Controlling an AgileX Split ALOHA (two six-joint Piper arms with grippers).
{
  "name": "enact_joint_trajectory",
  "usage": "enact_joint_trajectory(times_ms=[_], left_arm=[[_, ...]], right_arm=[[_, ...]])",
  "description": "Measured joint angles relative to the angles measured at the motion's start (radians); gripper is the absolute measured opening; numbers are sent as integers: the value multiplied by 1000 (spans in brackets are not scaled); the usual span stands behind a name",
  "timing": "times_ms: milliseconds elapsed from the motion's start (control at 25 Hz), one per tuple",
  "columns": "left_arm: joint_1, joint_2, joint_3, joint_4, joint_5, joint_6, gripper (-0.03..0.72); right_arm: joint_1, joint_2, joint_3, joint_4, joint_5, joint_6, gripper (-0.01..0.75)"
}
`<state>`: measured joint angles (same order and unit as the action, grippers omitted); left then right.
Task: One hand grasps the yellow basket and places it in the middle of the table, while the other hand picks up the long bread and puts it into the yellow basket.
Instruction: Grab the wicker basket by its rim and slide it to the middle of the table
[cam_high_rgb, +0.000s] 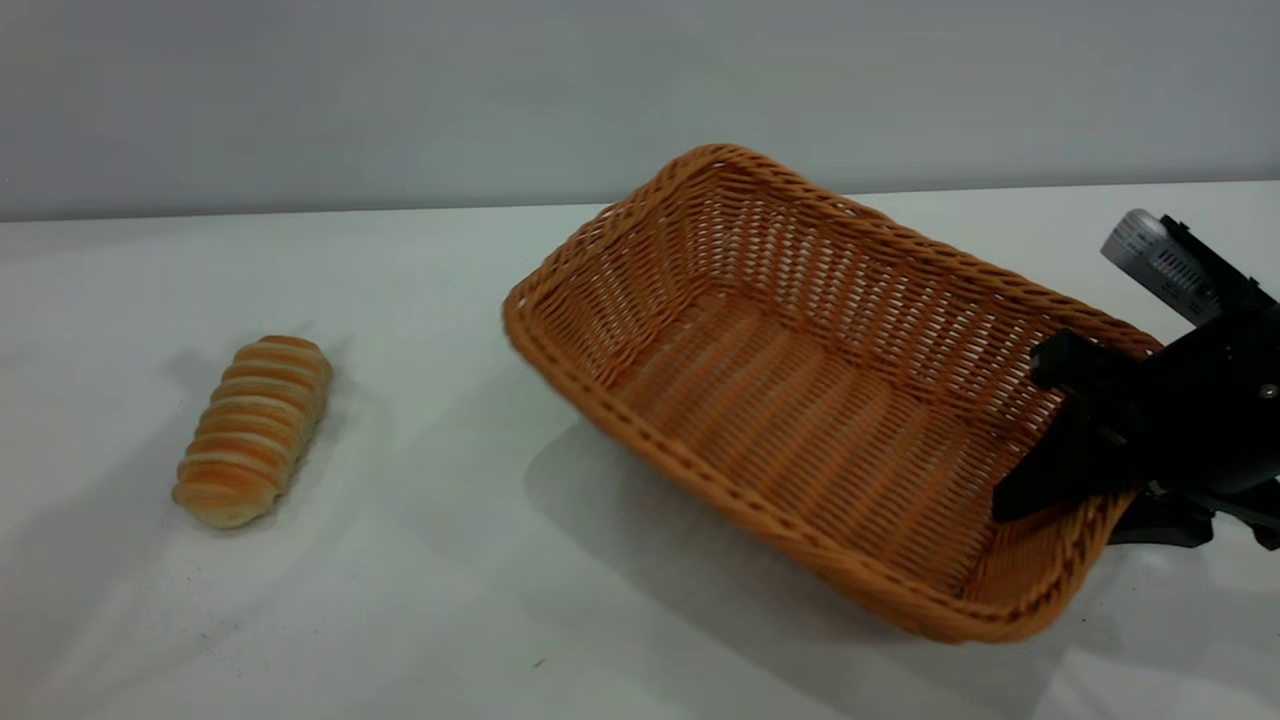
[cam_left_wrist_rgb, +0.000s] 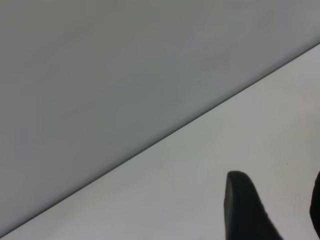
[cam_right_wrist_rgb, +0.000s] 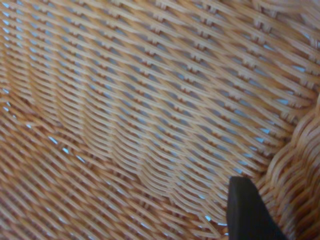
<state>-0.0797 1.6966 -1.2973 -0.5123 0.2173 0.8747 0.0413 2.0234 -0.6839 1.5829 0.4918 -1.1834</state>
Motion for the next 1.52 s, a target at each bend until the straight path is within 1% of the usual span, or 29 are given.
enact_joint_trajectory(times_ms=[80,160,360,480,560,680,840,1280,1520], left_arm=[[0,0,0,0,1,0,395],[0,0,0,0,4,0,395],[0,0,0,0,20,3,395],[0,0,0,0,27,3,395],[0,0,0,0,27,3,395],[0,0,0,0,28,3,395],[0,0,0,0,28,3,395],[0,0,0,0,28,3,395],[0,0,0,0,28,3,395]], right_arm=[[5,-2,-20,-121,10,85,249],[29,-2,-53,-273,14,193,249],[145,-2,-164,-592,17,480,249],[210,-1,-241,-718,39,612,248],[233,2,-292,-780,54,684,248],[255,25,-356,-843,80,777,248],[277,84,-409,-881,104,838,247],[368,224,-547,-890,133,874,239],[384,242,-591,-929,152,906,239]])
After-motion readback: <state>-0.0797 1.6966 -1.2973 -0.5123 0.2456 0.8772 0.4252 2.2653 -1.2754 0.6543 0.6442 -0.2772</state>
